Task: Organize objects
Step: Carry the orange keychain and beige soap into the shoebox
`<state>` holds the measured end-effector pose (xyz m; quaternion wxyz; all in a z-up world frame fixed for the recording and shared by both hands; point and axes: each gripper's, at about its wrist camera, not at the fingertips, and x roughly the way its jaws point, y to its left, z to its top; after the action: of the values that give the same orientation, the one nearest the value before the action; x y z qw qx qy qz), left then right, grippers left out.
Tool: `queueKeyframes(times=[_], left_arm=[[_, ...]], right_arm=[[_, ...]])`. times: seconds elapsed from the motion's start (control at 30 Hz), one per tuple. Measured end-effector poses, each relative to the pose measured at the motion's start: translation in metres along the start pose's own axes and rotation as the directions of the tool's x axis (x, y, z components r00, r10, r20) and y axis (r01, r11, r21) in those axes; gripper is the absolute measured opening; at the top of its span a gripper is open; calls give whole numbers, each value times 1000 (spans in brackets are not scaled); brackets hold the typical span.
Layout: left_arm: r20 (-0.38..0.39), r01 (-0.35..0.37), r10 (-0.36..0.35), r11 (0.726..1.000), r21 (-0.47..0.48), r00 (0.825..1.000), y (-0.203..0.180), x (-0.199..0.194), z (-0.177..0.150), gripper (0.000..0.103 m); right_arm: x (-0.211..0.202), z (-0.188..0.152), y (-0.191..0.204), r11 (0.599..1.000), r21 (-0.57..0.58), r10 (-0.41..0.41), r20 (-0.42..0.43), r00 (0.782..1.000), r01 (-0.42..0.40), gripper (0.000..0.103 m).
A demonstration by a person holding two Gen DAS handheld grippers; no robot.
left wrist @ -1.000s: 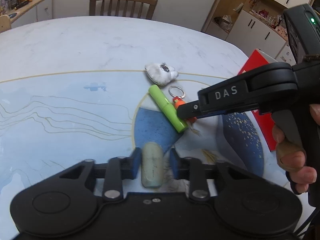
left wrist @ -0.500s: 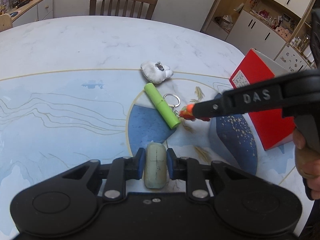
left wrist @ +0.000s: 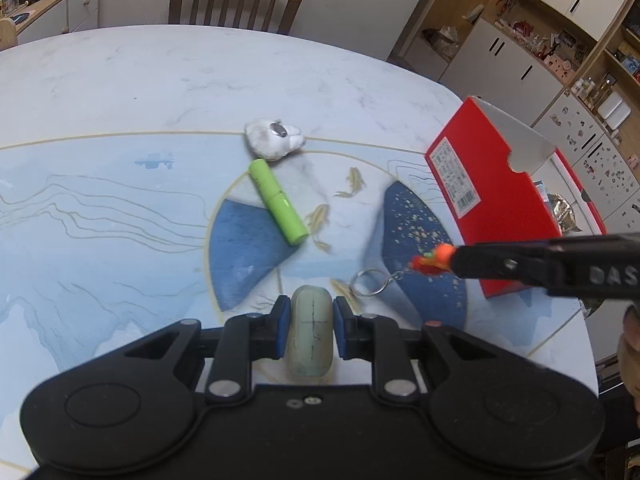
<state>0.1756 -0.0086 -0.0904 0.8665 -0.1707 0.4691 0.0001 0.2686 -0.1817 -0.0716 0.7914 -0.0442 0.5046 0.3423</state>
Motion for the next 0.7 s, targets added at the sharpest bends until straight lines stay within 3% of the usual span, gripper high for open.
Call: queueKeyframes(times=[0.23,0.37,0.7], left_arm=[[-29,11,-12,1000,-18,1000,-26,-14,17,21],[-31,-23,24,1000,14,999,-49,-23,32,21],[32,-10,8,997,81,999,-115,-37,80,21]], right_arm=[[-49,-4,-27,1000,-24,20,49,999,-19,25],[-76,-1,-48,999,-34,33,85,996,-30,25],[-129,23,-108,997,-75,49,187,981,-35,25]])
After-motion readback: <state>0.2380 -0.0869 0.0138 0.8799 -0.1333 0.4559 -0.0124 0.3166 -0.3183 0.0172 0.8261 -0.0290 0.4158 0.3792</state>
